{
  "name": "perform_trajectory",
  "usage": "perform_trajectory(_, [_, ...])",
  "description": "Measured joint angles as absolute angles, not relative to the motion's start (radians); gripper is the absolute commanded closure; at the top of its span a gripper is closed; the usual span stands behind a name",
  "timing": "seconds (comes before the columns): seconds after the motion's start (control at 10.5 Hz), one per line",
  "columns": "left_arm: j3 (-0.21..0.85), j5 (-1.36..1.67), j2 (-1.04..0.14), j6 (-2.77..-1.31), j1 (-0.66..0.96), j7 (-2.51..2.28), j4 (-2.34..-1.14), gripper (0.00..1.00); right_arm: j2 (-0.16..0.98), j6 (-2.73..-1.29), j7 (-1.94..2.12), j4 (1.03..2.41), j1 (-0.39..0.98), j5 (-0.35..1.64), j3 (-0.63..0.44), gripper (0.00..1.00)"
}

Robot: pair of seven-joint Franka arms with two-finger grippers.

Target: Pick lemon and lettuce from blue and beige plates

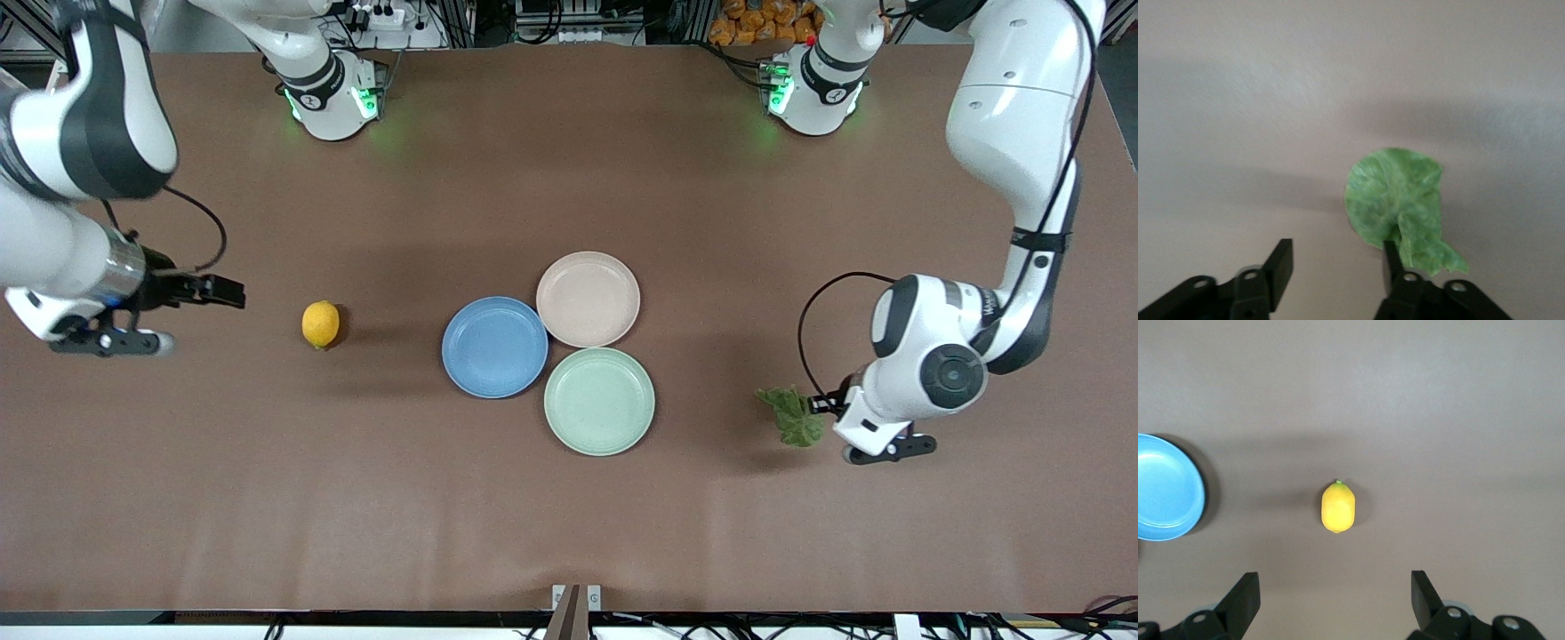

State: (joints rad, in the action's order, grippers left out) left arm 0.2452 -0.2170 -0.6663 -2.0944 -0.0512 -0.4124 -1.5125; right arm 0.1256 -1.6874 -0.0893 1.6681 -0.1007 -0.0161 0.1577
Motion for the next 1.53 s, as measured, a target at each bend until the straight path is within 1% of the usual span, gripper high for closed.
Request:
perform_trajectory(0.1, [0.249, -0.217, -0.63, -2.094, -0.05, -0.412, -1.505, 0.0, 0.101, -1.666, -0.089, 1.636, -0.098, -0.016, 0.158, 0.0])
perform_trajectory(0.29, [0.257, -0.218, -0.539, -2.066, -0.046, -0.412, -1.501, 0.0, 0.094, -1.611, -0.089, 1.556, -0.085, -0.016, 0.158, 0.0])
perform_trajectory(0.48, [0.257, -0.218, -0.439, -1.969, -0.046, -0.412, -1.499, 0.0, 0.095, -1.583, -0.089, 1.509, -0.081, -0.016, 0.157, 0.0])
perform_trajectory(0.67, [0.259, -0.218, -0.335, -1.884, -0.047, -0.412, -1.499, 0.0, 0.095, -1.514, -0.088, 1.45, -0.081, -0.016, 0.152, 0.0])
perform_trajectory(1.05, [0.275, -0.161, -0.165, -1.752, -0.047, -0.412, -1.501, 0.0, 0.102, -1.491, -0.088, 1.44, -0.062, -0.015, 0.152, 0.0])
perform_trajectory(1.24, [0.275, -0.132, -0.121, -1.705, -0.049, -0.412, -1.506, 0.0, 0.103, -1.488, -0.088, 1.44, -0.059, -0.015, 0.152, 0.0])
perform_trajectory(1.53, [0.274, -0.092, -0.106, -1.659, -0.051, -0.412, -1.511, 0.0, 0.104, -1.484, -0.088, 1.439, -0.059, -0.015, 0.15, 0.0])
